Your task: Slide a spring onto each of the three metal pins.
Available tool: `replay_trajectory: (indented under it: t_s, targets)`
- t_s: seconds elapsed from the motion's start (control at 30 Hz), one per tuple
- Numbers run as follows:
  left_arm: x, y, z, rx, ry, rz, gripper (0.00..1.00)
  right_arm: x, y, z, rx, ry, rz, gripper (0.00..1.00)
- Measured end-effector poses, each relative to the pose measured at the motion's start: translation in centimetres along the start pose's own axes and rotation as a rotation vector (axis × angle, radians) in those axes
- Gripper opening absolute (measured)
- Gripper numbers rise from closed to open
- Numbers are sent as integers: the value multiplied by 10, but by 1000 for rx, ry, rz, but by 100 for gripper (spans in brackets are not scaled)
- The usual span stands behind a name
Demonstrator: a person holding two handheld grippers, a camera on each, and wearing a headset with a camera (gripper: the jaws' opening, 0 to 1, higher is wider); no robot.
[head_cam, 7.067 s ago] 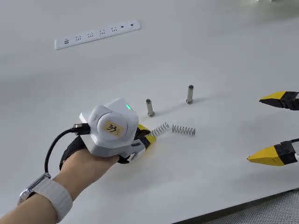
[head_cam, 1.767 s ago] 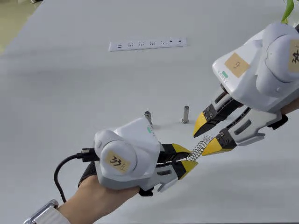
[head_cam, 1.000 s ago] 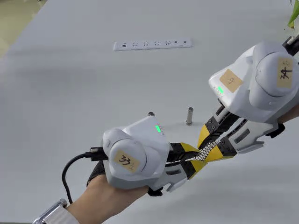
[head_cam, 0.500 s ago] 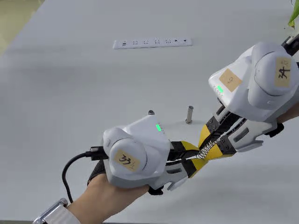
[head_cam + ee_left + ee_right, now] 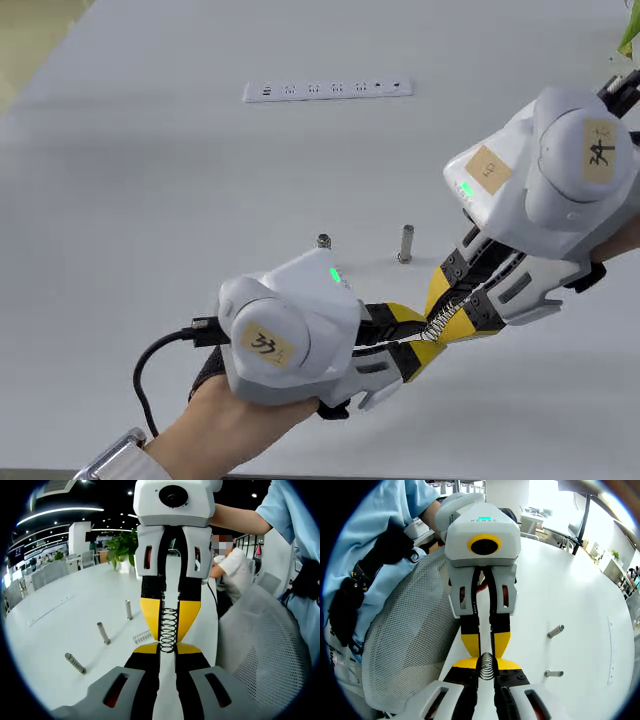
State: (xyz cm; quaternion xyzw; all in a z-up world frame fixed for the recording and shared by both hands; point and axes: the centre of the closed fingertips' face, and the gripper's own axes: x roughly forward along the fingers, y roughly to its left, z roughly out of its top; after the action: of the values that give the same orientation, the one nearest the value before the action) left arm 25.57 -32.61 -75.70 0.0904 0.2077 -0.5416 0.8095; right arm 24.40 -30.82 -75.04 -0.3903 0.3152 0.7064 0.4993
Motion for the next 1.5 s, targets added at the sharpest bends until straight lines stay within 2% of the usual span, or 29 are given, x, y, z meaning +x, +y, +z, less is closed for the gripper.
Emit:
replay_trajectory:
  t_s: [0.17,0.53,0.67,0.87,1.0,1.13,1.23,1.5]
  targets:
    - [-1,1,0,-11,-7,7,9,0,0,2,0,-3,-4,7]
    - [-6,8,-9,-34,0,48,26,1,-1,-2,-2,6,-6,7]
    - [-10,16,-17,-53,10,86,35,1,-3,-3,-4,7,-6,7]
    - [-20,27,-23,-85,8,146,48,0,-4,-4,-9,11,-5,7]
    - [-25,32,-28,-108,13,172,53,1,-5,-5,-11,13,-3,7]
    - [-30,39,-31,-133,7,208,63,1,-5,-7,-11,20,-1,7]
    - [-35,43,-34,-146,8,233,67,0,-5,-7,-9,23,-1,7]
    - [-46,62,-36,-178,-14,315,82,0,-6,-10,-6,29,2,7]
